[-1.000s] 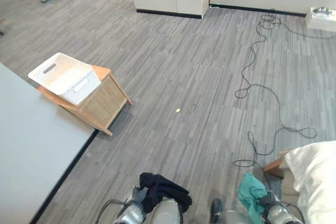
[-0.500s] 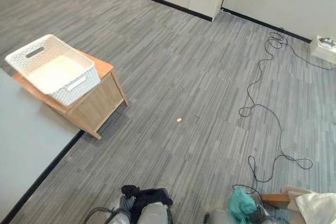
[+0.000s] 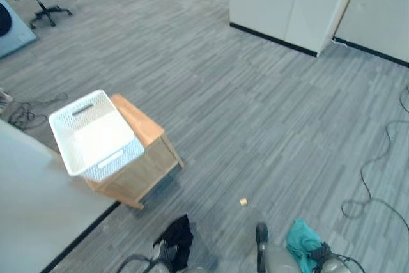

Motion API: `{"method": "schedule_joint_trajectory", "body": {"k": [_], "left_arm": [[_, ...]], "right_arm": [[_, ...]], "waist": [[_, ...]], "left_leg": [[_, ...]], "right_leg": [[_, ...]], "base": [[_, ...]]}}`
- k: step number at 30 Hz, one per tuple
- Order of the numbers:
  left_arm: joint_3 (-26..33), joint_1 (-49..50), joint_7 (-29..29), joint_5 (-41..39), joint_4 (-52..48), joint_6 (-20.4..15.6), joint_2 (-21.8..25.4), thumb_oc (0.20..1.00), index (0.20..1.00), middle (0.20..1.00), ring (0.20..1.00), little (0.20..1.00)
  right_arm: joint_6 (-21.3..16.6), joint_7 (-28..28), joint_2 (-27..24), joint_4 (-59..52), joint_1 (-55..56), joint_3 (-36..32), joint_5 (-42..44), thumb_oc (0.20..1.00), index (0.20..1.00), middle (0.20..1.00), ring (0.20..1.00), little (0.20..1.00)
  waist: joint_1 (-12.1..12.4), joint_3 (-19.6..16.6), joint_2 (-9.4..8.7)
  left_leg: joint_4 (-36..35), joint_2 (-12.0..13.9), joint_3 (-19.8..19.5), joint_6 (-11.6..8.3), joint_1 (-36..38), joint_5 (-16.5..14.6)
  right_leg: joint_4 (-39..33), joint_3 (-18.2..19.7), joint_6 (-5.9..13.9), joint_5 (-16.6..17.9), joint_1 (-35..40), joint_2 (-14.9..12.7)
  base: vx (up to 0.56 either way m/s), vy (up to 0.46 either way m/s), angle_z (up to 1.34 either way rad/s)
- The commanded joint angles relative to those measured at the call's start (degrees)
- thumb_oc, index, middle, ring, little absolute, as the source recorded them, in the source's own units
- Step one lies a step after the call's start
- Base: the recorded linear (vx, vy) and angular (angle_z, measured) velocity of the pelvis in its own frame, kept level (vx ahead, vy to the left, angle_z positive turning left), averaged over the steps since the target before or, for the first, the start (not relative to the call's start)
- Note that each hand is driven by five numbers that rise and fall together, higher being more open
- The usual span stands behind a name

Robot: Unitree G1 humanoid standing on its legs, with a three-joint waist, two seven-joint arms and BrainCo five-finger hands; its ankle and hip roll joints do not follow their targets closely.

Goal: Tidy up the quilt and then pick up the clothes from the bed and put them into the laundry hamper.

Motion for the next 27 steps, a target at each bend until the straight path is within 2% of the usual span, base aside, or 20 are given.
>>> {"method": "schedule_joint_trajectory", "body": {"k": [1, 3, 4, 5, 6, 7, 9, 10, 11, 12, 13, 15, 16, 18, 20, 21, 22, 23, 25, 27], "left_arm": [[-3.05, -2.91, 1.41, -0.75, -2.93, -0.47, 2.33, 0.200, 0.200, 0.200, 0.200, 0.200], [-3.25, -2.63, 1.22, -0.26, -3.16, -0.62, 2.08, 0.200, 0.200, 0.200, 0.200, 0.200], [-3.15, -2.03, 0.61, 0.35, -2.68, -0.91, 1.71, 0.200, 0.200, 0.200, 0.200, 0.200], [-3.16, -2.00, 0.61, 0.36, -2.68, -0.91, 1.71, 0.200, 0.200, 0.200, 0.200, 0.200], [-2.92, -1.50, -0.32, 1.33, -2.35, -0.44, 1.55, 0.200, 0.200, 0.200, 0.200, 0.200], [-2.78, -1.14, -0.57, 1.93, -2.48, 0.29, 1.52, 0.200, 0.200, 0.200, 0.200, 0.200], [-2.08, -0.26, -1.00, 2.71, -2.00, 0.95, 1.86, 0.200, 0.200, 0.200, 0.200, 0.200], [-1.98, -0.46, -0.68, 2.59, -1.81, 0.69, 1.91, 0.200, 0.200, 0.200, 0.200, 0.200], [-1.99, -0.47, -0.67, 2.58, -1.80, 0.68, 1.96, 0.200, 0.200, 0.200, 0.200, 0.200], [-2.06, -0.68, -0.91, 3.15, -2.02, 0.98, 2.29, 0.200, 0.200, 0.200, 0.200, 0.200], [-2.05, -0.68, -0.92, 3.16, -2.04, 0.99, 2.32, 0.200, 0.200, 0.200, 0.200, 0.200], [-1.17, -0.94, -0.22, 1.87, -2.82, 0.93, 3.13, 0.200, 0.200, 0.200, 0.200, 0.200], [-1.60, -1.25, -0.21, 1.85, -3.33, 0.77, 3.33, 0.200, 0.200, 0.200, 0.200, 0.200], [-2.09, -1.62, -0.13, 1.99, -3.83, 0.73, 3.48, 0.200, 0.200, 0.200, 0.200, 0.200], [-3.46, -3.39, 0.42, 2.36, -4.42, 0.24, 3.72, 0.200, 0.200, 0.200, 0.200, 0.200], [-4.16, -4.73, 0.37, 2.66, -3.99, -0.29, 3.65, 0.200, 0.200, 0.200, 0.200, 0.200], [-4.15, -4.74, 0.38, 2.66, -3.98, -0.30, 3.66, 0.200, 0.200, 0.200, 0.200, 0.200], [-4.00, -5.21, 0.51, 2.45, -3.79, -0.23, 3.93, 0.200, 0.200, 0.200, 0.200, 0.200], [-4.31, -4.96, 1.04, 2.06, -2.80, -0.46, 2.99, 0.200, 0.200, 0.200, 0.200, 0.200], [-4.07, -4.05, 1.30, 0.70, -2.51, -0.75, 2.30, 0.200, 0.200, 0.200, 0.200, 0.200]], "right_arm": [[-0.16, -0.67, -2.92, -1.67, -2.17, 2.61, -2.47, 0.200, 0.200, 0.200, 0.200, 0.200], [-0.38, -0.49, -2.99, -1.26, -2.37, 3.33, -2.78, 0.200, 0.200, 0.200, 0.200, 0.200], [-0.90, -0.18, -3.04, -0.86, -2.12, 2.68, -1.63, 0.200, 0.200, 0.200, 0.200, 0.200], [-0.92, -0.18, -3.04, -0.86, -2.09, 2.68, -1.63, 0.200, 0.200, 0.200, 0.200, 0.200], [-0.99, 0.02, -2.84, -0.35, -1.21, 1.22, -0.30, 0.200, 0.200, 0.200, 0.200, 0.200], [-0.66, -0.41, -2.87, -0.08, -0.94, 0.91, -0.10, 0.200, 0.200, 0.200, 0.200, 0.200], [-0.49, 0.26, -2.43, 0.58, -0.42, 0.86, -0.54, 0.200, 0.200, 0.200, 0.200, 0.200], [-0.63, -0.05, -1.06, 1.82, 0.70, 0.56, -1.01, 0.200, 0.200, 0.200, 0.200, 0.200], [-0.65, -0.08, -0.99, 1.88, 0.67, 0.56, -1.02, 0.200, 0.200, 0.200, 0.200, 0.200], [-0.43, 0.30, -0.19, 2.51, 1.15, 0.00, -1.13, 0.200, 0.200, 0.200, 0.200, 0.200], [-0.43, 0.30, -0.16, 2.51, 1.13, 0.00, -1.14, 0.200, 0.200, 0.200, 0.200, 0.200], [-0.64, 0.79, 0.69, 1.63, 0.20, 0.11, -0.88, 0.200, 0.200, 0.200, 0.200, 0.200], [-0.73, 0.84, 0.71, 1.03, -0.11, 0.27, -0.79, 0.200, 0.200, 0.200, 0.200, 0.200], [-0.88, 0.65, 0.72, 0.54, -0.38, 0.49, -0.63, 0.200, 0.200, 0.200, 0.200, 0.200], [-1.72, 0.11, 0.44, -1.24, -0.71, 0.59, 1.33, 0.200, 0.200, 0.200, 0.200, 0.200], [-1.71, -0.12, -0.09, -1.15, -0.43, 0.00, 2.60, 0.200, 0.200, 0.200, 0.200, 0.200], [-1.71, -0.12, -0.08, -1.15, -0.44, 0.00, 2.60, 0.200, 0.200, 0.200, 0.200, 0.200], [-0.59, -0.56, -0.88, 0.47, 0.17, 0.54, 1.29, 0.200, 0.200, 0.200, 0.200, 0.200], [-0.39, 0.50, -0.20, 0.78, 0.89, 0.74, 0.83, 0.200, 0.200, 0.200, 0.200, 0.200], [-0.42, 1.32, -0.33, 1.99, 1.20, 1.99, -0.46, 0.200, 0.200, 0.200, 0.200, 0.200]], "waist": [[2.77, 4.82, -2.88], [4.25, 4.19, -2.72], [4.72, 3.05, -2.12], [4.76, 3.20, -2.30], [4.31, 1.51, -1.33], [4.44, 0.96, -1.59], [4.45, -0.06, -2.37], [4.54, -0.59, -3.59], [4.51, -0.69, -3.69], [3.95, -0.19, -4.06], [4.02, -0.24, -4.18], [2.94, 0.92, -1.93], [2.63, 1.27, -1.12], [1.91, 1.71, -0.70], [0.45, 1.95, -0.36], [-1.13, 1.24, -0.63], [-1.15, 1.20, -0.64], [-2.34, 0.91, -1.16], [-1.46, 0.19, -2.04], [-1.21, 0.46, -1.95]], "left_leg": [[-8.02, -4.53, 5.89, 3.03, -3.36, -7.20], [-16.57, -5.80, 8.70, 3.01, -5.81, -7.88], [-30.68, -3.95, 14.42, 3.18, -5.40, -7.52], [-31.21, -4.25, 14.57, 3.23, -4.93, -7.32], [-44.22, -2.16, 21.93, 1.70, -3.78, -4.74], [-48.96, -2.16, 24.55, 1.49, -2.49, -3.00], [-52.21, -3.47, 25.00, 2.37, 0.16, -3.55], [-52.53, -6.48, 23.13, 5.22, 1.07, -4.66], [-52.61, -6.64, 23.13, 5.35, 0.99, -4.71], [-53.93, -8.43, 22.66, 7.19, 4.05, -6.65], [-54.08, -8.64, 22.77, 7.34, 4.05, -6.68], [-57.70, -7.11, 21.43, 8.19, 9.81, -6.28], [-58.51, -6.95, 19.95, 8.12, 11.48, -6.58], [-58.81, -7.04, 18.35, 7.90, 12.75, -6.89], [-58.81, -7.28, 14.59, 6.30, 14.76, -8.05], [-58.81, -7.61, 9.95, 5.12, 16.62, -10.51], [-58.81, -7.60, 9.93, 5.11, 16.53, -10.43], [-58.51, -7.05, 7.29, 4.18, 18.63, -11.98], [-56.01, -6.82, 5.37, 4.04, 20.09, -14.15], [-46.15, -5.59, 1.88, 2.66, 16.52, -12.43]], "right_leg": [[-3.25, -1.47, 5.96, -8.95, 9.65, -2.32], [-5.45, -2.19, 6.98, -10.46, 13.24, -2.63], [-7.01, -3.56, 8.13, -12.44, 16.65, -2.31], [-7.06, -3.55, 8.21, -12.47, 16.88, -2.57], [-7.61, -5.82, 9.14, -14.94, 19.97, -1.16], [-7.37, -6.92, 9.12, -16.02, 21.84, -0.74], [-5.71, -7.54, 9.96, -17.16, 22.61, -0.84], [4.02, -8.05, 11.79, -14.93, 20.83, -1.37], [4.50, -8.06, 11.94, -15.20, 20.52, -1.56], [18.78, -7.53, 15.93, -10.07, 15.59, -2.16], [19.35, -7.37, 16.09, -10.33, 15.23, -2.41], [34.35, -6.26, 16.59, -4.05, 4.60, -2.94], [35.02, -6.28, 15.73, -5.07, 1.95, -3.18], [34.03, -6.08, 14.73, -6.51, -0.39, -3.13], [17.52, -2.69, 12.52, -9.60, -2.18, -2.87], [2.01, 5.12, 12.62, -7.88, -1.75, -3.43], [1.68, 5.08, 12.60, -7.63, -1.67, -3.42], [-3.11, 14.16, 15.13, -4.93, -2.50, -3.28], [-1.61, 11.91, 14.28, -4.43, -1.78, -4.41], [-2.43, 8.44, 12.76, -4.61, 1.71, -4.21]], "base": [[0.72, -0.076, 0.34], [0.57, 0.047, -0.08], [0.44, 0.060, -0.21], [0.88, 0.144, 0.15], [0.66, 0.114, 0.44], [0.67, 0.115, 0.59], [0.53, 0.095, 0.62], [0.59, 0.135, 0.64], [0.66, 0.202, 0.56], [0.31, 0.113, 0.53], [0.45, 0.128, 0.54], [0.48, 0.062, 0.68], [0.57, 0.046, 0.55], [0.38, -0.021, 0.70], [0.65, -0.222, 1.17], [0.53, -0.243, 1.19], [0.69, -0.325, 1.77], [0.32, -0.155, 1.87], [0.53, -0.326, 1.97], [0.41, -0.453, 1.76]]}}
